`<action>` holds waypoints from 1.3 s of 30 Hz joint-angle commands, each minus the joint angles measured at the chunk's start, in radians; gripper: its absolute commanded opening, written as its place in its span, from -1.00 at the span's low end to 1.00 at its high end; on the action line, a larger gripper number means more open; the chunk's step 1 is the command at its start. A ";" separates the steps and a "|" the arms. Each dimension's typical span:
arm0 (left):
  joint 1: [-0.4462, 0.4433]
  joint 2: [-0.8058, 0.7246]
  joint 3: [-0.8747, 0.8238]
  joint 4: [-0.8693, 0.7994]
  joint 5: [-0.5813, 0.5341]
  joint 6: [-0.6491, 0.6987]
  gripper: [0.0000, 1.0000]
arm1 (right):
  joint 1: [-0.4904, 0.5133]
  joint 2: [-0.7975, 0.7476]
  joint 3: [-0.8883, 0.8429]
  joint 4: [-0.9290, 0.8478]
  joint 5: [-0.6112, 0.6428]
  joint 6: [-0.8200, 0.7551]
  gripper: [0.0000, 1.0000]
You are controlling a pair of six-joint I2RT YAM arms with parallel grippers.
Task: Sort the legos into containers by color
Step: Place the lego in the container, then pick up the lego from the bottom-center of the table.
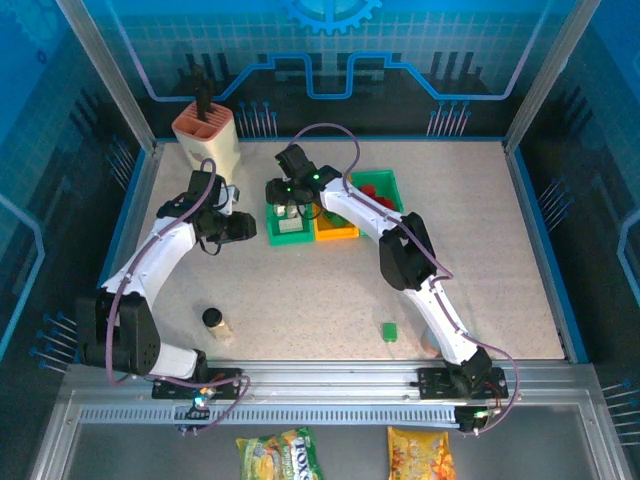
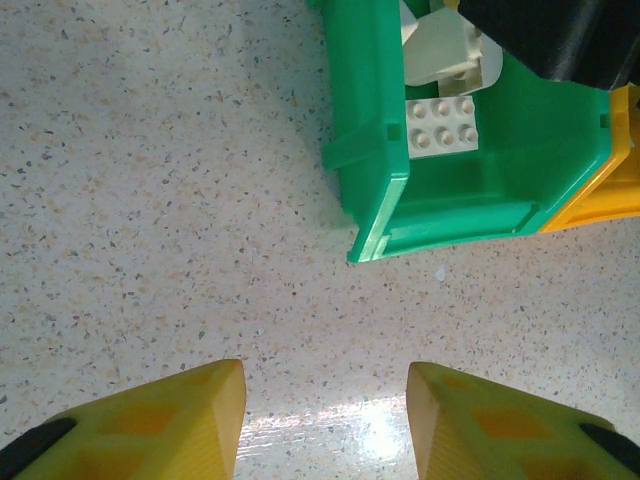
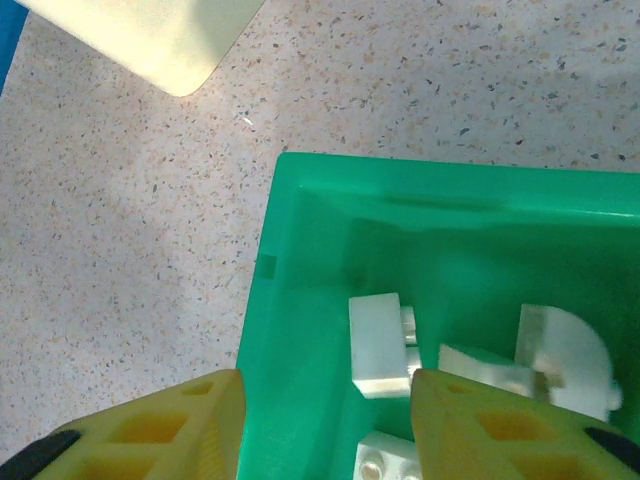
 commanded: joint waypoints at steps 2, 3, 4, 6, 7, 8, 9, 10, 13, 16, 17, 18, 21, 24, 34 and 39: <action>0.009 0.018 0.002 0.002 -0.003 -0.004 -0.05 | -0.008 -0.082 -0.027 0.008 -0.002 -0.022 -0.03; 0.009 0.017 0.001 0.001 -0.001 -0.004 -0.05 | -0.008 -0.095 -0.040 0.005 -0.003 -0.024 -0.03; 0.009 0.017 0.001 0.001 -0.001 -0.004 -0.05 | -0.008 -0.112 -0.055 0.002 0.000 -0.027 -0.04; 0.009 0.018 0.001 0.002 0.000 -0.004 -0.05 | -0.008 -0.139 -0.080 -0.015 0.008 -0.031 -0.04; 0.009 0.018 0.001 0.001 0.002 -0.004 -0.05 | -0.009 -0.149 -0.094 -0.028 0.016 -0.032 -0.03; 0.009 0.019 0.002 0.001 0.002 -0.004 -0.05 | -0.009 -0.175 -0.107 -0.041 0.019 -0.032 -0.03; 0.010 0.021 0.004 0.000 0.000 -0.004 -0.05 | -0.011 -0.193 -0.122 -0.057 0.017 -0.031 -0.03; 0.009 0.024 0.007 -0.001 0.000 -0.003 -0.05 | -0.014 -0.210 -0.136 -0.076 0.014 -0.029 -0.03; 0.009 0.035 0.015 -0.006 0.000 0.000 -0.05 | -0.015 -0.273 -0.212 -0.106 0.010 -0.032 -0.03; 0.009 0.044 0.014 -0.008 0.001 0.000 -0.05 | -0.020 -0.346 -0.308 -0.127 0.008 -0.032 -0.03; 0.009 0.045 0.015 -0.008 0.001 0.000 -0.05 | -0.021 -0.369 -0.335 -0.133 0.003 -0.031 -0.03; 0.009 0.046 0.016 -0.009 0.001 0.000 -0.04 | -0.024 -0.394 -0.372 -0.140 -0.003 -0.028 -0.03; 0.010 0.051 0.018 -0.014 -0.006 0.002 -0.04 | -0.027 -0.472 -0.475 -0.161 0.000 -0.023 -0.04; 0.009 0.052 0.017 -0.018 -0.008 0.002 -0.04 | -0.028 -0.551 -0.579 -0.186 0.003 -0.022 -0.03; 0.009 0.054 0.023 -0.025 -0.025 0.011 -0.04 | -0.024 -0.818 -0.967 -0.300 0.086 0.026 -0.03; 0.009 0.050 0.024 -0.028 -0.038 0.015 -0.04 | -0.007 -0.918 -1.123 -0.359 0.107 0.061 -0.02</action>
